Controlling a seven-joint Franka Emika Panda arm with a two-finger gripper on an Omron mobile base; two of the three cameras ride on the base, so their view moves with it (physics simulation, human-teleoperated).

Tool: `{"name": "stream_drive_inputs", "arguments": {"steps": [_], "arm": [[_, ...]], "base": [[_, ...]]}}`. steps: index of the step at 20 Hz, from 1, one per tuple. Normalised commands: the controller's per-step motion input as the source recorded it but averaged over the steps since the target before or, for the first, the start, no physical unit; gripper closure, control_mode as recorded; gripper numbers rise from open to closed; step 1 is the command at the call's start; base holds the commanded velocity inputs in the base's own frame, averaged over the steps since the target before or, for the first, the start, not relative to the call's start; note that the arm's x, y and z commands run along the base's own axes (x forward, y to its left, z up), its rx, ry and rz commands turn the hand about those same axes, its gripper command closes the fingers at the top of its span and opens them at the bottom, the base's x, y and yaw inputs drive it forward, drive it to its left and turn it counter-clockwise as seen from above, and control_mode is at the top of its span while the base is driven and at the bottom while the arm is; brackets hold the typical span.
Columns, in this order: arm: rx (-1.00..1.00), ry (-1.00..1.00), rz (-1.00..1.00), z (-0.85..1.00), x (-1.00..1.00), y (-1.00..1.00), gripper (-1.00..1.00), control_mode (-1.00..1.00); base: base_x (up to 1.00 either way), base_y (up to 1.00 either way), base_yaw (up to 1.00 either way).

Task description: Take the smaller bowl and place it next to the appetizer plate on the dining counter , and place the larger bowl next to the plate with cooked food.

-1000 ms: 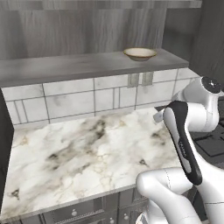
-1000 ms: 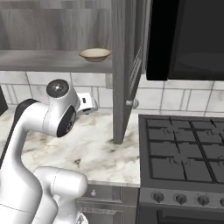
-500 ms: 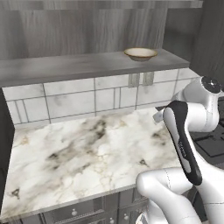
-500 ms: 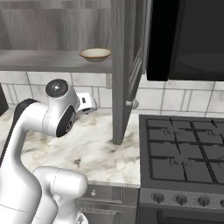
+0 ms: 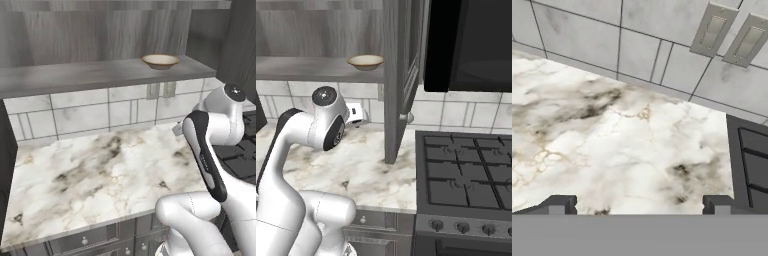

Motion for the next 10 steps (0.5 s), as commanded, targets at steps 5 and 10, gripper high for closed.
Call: {"name": "stream_drive_inputs", "arguments": {"steps": [5,10], "arm": [[0.00,-0.07,-0.11,0.14,-0.07,0.18,-1.00,-1.00],[0.12,-0.13,-0.22,0.21,-0.03,0.45,-1.00,-1.00]], "base": [[0.00,0.00,0.00],[0.00,0.00,0.00]]}}
